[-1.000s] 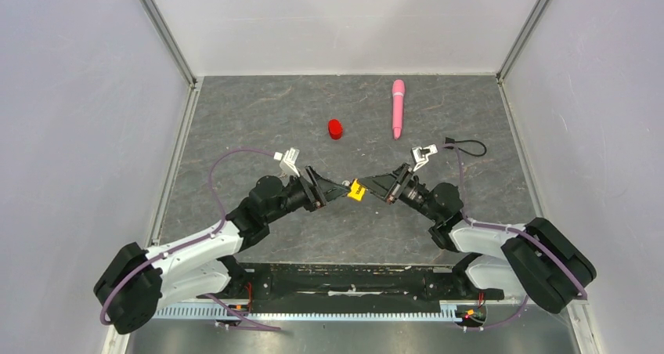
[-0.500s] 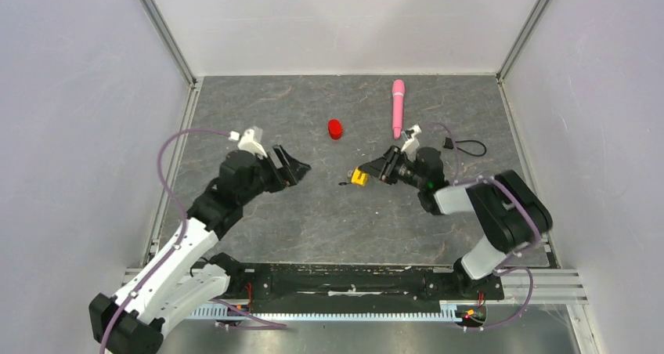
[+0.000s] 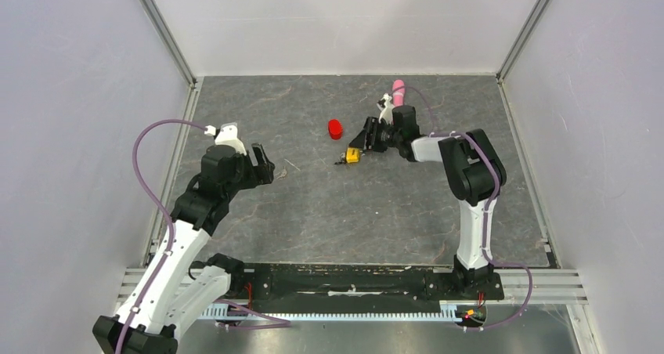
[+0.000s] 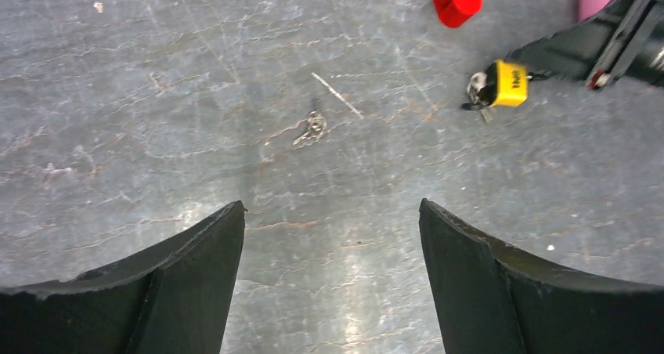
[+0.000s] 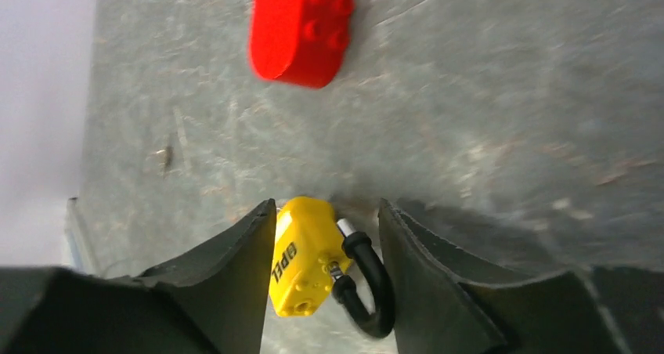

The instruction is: Unlock with the key

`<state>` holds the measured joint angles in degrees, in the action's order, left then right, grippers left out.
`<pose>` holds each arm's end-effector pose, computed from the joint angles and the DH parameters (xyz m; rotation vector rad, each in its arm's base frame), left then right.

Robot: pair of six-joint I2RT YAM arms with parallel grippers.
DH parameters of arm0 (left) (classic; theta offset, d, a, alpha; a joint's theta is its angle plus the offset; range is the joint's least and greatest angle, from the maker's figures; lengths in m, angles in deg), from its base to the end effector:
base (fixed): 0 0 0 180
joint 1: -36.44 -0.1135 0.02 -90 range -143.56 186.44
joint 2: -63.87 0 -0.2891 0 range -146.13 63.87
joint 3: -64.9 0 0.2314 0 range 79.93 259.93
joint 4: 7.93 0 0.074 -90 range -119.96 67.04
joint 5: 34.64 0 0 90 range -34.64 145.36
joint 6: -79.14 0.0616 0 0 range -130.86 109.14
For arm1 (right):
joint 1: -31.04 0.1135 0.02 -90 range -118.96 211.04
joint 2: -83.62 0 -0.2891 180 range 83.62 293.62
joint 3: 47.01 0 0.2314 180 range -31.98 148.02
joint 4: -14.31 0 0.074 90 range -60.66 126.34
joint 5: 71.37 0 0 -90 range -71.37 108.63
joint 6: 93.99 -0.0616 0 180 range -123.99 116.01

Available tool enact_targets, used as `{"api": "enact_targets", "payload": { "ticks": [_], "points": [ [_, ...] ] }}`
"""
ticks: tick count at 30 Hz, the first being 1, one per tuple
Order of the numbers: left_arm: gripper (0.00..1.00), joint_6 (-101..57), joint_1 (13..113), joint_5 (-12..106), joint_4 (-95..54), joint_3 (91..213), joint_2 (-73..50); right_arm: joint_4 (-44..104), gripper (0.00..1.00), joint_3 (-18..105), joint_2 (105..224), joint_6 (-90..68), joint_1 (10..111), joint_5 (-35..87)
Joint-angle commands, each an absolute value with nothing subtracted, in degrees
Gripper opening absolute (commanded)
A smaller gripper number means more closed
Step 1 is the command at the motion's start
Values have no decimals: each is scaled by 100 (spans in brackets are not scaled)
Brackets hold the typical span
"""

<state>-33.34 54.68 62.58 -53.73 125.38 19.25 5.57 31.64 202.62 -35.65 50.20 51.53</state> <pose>0.1486 -0.0408 0.3124 -0.1543 2.0971 -0.2983 0.4080 0.1772 0.1506 -0.1215 2.2308 1.1164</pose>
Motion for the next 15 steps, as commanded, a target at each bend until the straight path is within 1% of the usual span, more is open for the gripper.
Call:
{"api": "enact_targets", "payload": {
  "ticks": [1,5,6,10,15],
  "points": [
    [86,-2811,5340,6416,-5425,12430,2057,1907,58,3904,20488,-2488,4731,4700],
    [86,-2756,5331,6432,-5414,12385,2218,2674,73,4304,20393,-1970,4442,4124],
    [86,-2748,5331,6433,-5428,12380,2257,2852,74,4371,20321,-1881,4382,4021],
    [86,-2745,5331,6444,-5469,12372,2374,3503,76,4463,19850,-1466,4157,3348],
    [86,-2739,5331,6426,-5477,12327,2548,4024,77,4188,19147,-1330,3979,1960]
  ]
}}
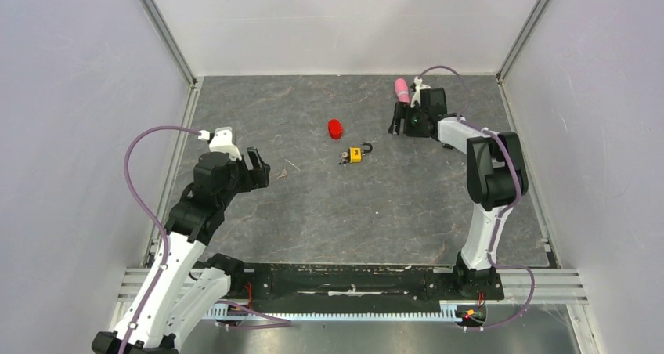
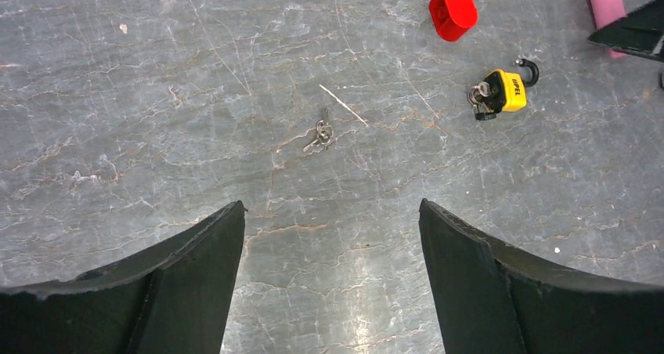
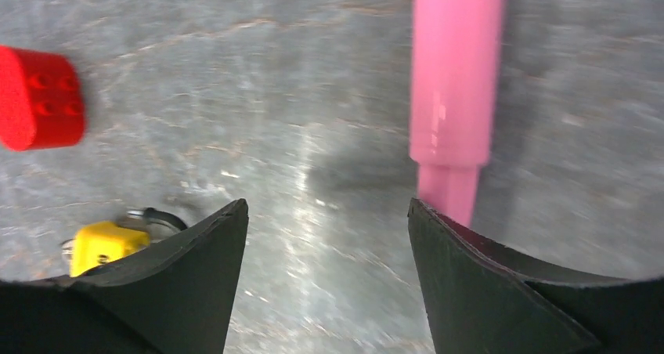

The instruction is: Unlock with the key

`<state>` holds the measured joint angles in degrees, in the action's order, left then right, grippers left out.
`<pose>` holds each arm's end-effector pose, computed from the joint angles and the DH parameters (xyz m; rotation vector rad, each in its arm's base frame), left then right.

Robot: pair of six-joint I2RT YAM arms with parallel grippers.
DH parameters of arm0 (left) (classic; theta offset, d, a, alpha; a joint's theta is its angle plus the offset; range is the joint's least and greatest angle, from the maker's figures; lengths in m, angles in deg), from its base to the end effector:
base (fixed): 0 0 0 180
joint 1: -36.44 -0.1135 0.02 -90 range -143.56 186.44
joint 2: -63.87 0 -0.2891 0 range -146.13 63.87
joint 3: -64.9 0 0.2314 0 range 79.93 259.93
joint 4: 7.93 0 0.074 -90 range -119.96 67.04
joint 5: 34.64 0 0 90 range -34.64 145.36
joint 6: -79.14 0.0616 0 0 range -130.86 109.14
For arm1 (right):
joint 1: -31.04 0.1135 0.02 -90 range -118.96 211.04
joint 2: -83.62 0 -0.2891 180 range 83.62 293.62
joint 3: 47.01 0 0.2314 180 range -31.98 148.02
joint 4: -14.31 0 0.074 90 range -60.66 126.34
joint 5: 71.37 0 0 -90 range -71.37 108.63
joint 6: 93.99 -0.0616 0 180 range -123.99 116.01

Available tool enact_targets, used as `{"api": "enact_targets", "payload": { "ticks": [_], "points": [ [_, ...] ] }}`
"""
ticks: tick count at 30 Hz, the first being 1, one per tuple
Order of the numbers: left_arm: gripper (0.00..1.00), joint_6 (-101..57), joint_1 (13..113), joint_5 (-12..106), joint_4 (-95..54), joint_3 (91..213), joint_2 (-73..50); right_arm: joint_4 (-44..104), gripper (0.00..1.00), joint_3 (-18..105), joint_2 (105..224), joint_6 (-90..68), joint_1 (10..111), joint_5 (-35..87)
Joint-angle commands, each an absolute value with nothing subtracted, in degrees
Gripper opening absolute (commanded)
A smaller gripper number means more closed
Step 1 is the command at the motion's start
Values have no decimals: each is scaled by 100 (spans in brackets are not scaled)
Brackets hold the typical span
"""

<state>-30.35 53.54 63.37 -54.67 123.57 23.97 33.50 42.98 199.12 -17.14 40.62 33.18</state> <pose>0.1330 -0.0319 0.3101 -0.1297 2.0592 -0.2520 0.4395 0.0899 0.1808 -0.0524 2.3724 0.4914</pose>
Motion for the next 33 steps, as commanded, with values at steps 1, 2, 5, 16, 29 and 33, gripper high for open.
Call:
{"api": "enact_targets", "payload": {
  "ticks": [1,2,5,16,29,33],
  "points": [
    [86,-2739,5331,6451,-5480,12321,2571,4094,77,4116,19030,-1333,3974,1589],
    [86,-2732,5331,6479,-5478,12324,2602,4156,77,4061,18928,-1326,3965,1216],
    [86,-2730,5348,6541,-5487,12309,2680,4291,79,3983,18770,-1295,3957,394],
    [86,-2677,5523,6762,-5530,12292,2804,4740,73,4362,19277,-1682,3343,-326],
    [85,-2659,5567,6812,-5548,12282,2724,4291,49,4853,20092,-915,2942,664],
    [85,-2651,5564,6823,-5548,12284,2701,4235,36,5197,20304,-667,2799,1058]
  ]
}}
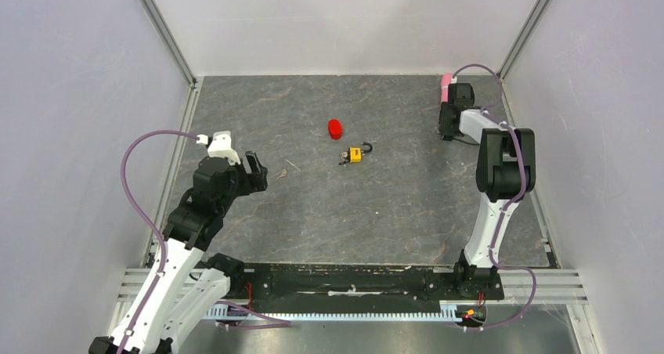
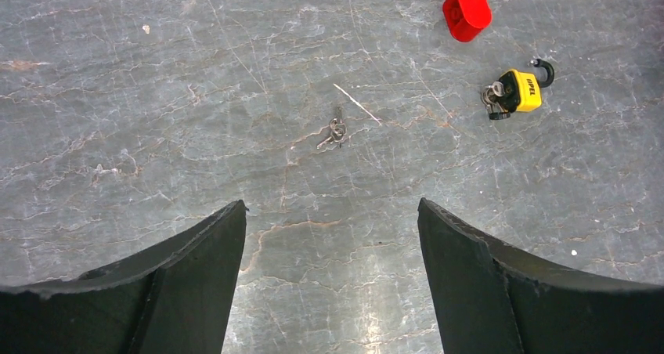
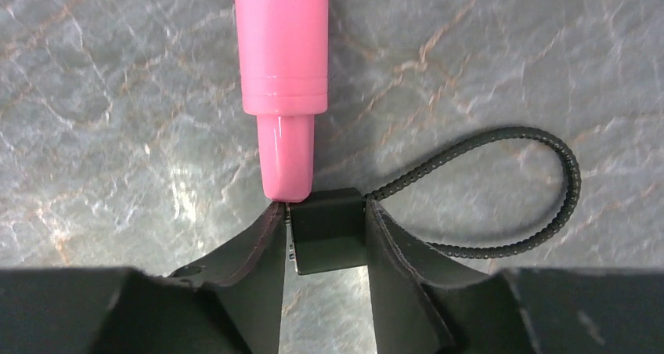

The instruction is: Unlock with the key

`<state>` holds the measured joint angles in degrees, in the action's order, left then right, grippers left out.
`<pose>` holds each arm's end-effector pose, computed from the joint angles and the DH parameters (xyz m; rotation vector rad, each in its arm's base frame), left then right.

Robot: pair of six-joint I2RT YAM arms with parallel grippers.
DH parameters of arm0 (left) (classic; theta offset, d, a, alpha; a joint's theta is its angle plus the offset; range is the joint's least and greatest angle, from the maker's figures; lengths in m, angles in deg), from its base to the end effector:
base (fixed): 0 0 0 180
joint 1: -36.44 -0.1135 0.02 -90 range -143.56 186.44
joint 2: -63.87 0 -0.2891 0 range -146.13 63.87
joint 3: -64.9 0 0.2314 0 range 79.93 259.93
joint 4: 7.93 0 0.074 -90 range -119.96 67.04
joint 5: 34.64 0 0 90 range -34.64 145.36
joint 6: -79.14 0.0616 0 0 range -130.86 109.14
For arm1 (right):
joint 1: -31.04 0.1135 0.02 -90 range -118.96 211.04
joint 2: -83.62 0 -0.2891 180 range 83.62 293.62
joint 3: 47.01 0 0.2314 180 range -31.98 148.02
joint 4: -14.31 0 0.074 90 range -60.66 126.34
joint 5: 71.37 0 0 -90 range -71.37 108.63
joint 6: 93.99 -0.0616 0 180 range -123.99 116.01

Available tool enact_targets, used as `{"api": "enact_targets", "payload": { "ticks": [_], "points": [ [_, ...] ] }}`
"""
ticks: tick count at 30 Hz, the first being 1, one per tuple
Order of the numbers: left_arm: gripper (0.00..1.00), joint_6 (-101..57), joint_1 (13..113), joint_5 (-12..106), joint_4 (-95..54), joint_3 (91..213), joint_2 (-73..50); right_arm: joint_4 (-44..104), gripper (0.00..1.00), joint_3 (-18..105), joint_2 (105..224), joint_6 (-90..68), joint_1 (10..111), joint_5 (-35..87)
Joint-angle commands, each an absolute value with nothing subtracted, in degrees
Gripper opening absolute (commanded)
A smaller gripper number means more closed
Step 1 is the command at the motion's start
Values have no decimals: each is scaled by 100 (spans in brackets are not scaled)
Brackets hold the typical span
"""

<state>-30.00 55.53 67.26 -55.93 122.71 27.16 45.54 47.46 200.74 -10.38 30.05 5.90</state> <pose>0.1212 -0.0285 0.3089 -0.1309 2.0315 -0.2084 0.4441 -0.0212 0.1734 0.2509 2.4814 -0.2394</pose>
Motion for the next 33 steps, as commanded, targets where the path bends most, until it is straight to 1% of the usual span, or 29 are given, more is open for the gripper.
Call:
{"api": "enact_targets", "payload": {
  "ticks": [1,12,14,20,32,33],
  "points": [
    [85,-2651,5561,6821,-5548,12282,2692,4235,35,5251,20351,-619,2796,1139],
    [84,-2633,5566,6792,-5555,12282,2682,4212,32,5069,20357,-190,2805,1845],
    [84,-2632,5568,6784,-5558,12282,2703,4200,30,5038,20313,-74,2805,2050],
    [84,-2633,5568,6784,-5557,12282,2735,4195,18,4940,20165,-42,2814,2186],
    [83,-2624,5568,6725,-5539,12273,2799,3885,12,3303,19145,-139,3074,2479],
    [83,-2624,5568,6724,-5539,12273,2801,3882,12,3189,19039,-104,3273,2493]
  ]
}}
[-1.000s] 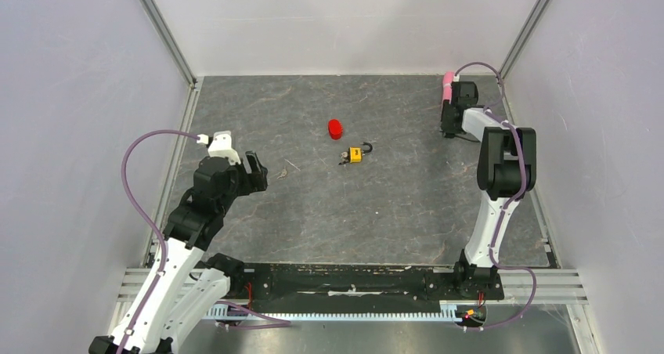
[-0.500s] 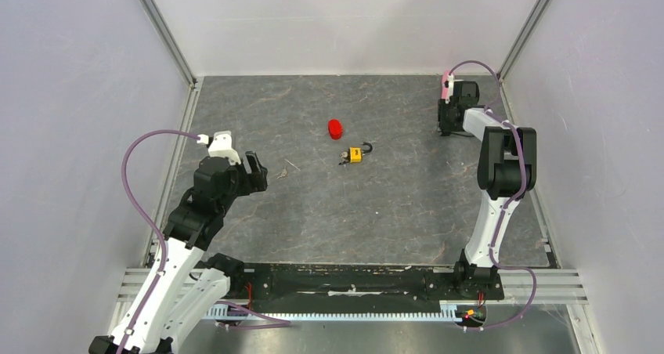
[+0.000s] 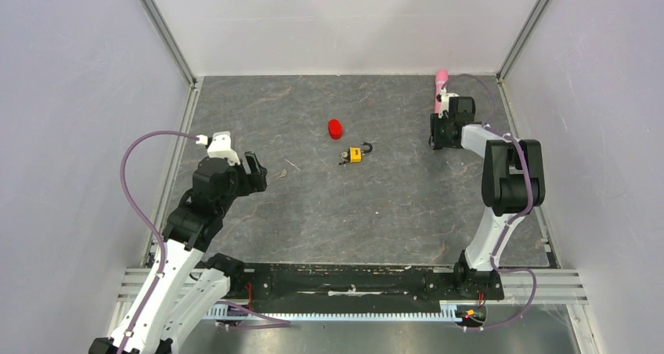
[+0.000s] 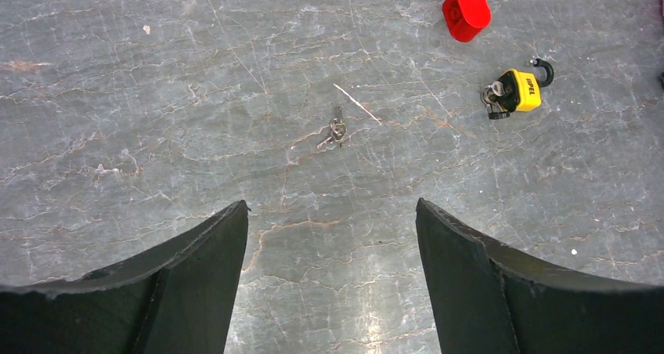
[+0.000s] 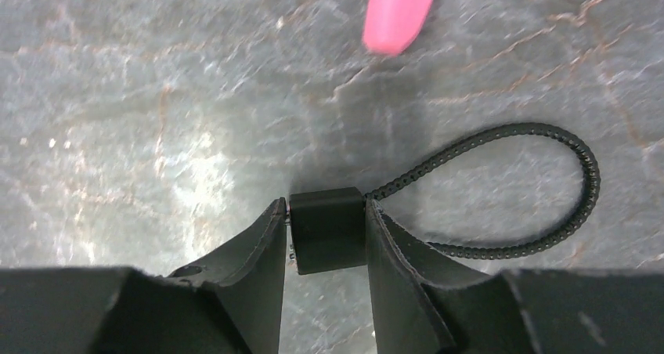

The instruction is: Unlock with the key

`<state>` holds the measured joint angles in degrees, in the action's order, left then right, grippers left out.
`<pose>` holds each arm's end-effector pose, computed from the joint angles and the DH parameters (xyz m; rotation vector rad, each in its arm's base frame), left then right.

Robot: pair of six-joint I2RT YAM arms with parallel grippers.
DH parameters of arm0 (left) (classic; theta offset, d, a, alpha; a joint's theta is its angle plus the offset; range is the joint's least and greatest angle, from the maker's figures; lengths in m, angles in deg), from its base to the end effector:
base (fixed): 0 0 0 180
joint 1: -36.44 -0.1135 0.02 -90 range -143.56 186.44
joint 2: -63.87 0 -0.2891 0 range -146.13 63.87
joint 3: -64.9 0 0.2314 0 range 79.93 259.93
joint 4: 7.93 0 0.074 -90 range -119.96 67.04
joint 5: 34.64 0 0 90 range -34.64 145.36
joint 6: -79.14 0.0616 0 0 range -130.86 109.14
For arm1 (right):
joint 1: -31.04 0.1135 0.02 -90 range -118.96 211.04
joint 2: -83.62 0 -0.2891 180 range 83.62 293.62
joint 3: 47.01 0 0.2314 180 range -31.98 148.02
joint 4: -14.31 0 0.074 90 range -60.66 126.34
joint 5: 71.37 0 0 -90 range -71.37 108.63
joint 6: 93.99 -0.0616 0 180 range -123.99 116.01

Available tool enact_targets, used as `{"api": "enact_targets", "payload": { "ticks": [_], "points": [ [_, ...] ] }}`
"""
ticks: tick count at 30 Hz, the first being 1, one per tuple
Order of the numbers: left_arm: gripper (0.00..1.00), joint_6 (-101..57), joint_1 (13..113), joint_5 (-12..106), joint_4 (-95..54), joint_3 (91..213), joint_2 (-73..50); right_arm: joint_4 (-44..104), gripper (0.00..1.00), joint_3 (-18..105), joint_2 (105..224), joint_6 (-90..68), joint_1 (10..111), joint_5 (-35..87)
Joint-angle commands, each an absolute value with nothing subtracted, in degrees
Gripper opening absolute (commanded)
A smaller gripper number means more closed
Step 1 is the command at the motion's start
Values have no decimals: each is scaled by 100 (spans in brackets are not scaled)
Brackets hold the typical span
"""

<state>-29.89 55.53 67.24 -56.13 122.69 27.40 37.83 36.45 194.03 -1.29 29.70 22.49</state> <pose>0.1202 -0.0282 0.3088 -0.1287 2.0313 -0.2077 0.4133 -0.0055 0.1751 -0.0587 2.4489 0.0515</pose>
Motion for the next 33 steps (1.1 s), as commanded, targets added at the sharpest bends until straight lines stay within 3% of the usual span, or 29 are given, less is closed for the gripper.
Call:
{"api": "enact_targets", "payload": {
  "ticks": [1,17,20,23,26,33],
  "points": [
    [83,-2620,5564,6731,-5539,12273,2810,3883,12,3055,18956,-51,3361,2481],
    [82,-2590,5566,6590,-5513,12264,2775,4449,20,1370,17307,204,5401,2653],
    [82,-2593,5565,6591,-5513,12262,2764,4653,29,1303,17070,251,5597,2518],
    [82,-2596,5565,6591,-5504,12256,2746,4828,48,1270,16729,105,5637,2507],
    [82,-2598,5566,6590,-5503,12260,2731,4883,58,1237,16266,-315,5632,2427],
    [82,-2602,5566,6582,-5491,12254,2722,4993,64,891,15472,-2289,5635,1565]
  ]
}}
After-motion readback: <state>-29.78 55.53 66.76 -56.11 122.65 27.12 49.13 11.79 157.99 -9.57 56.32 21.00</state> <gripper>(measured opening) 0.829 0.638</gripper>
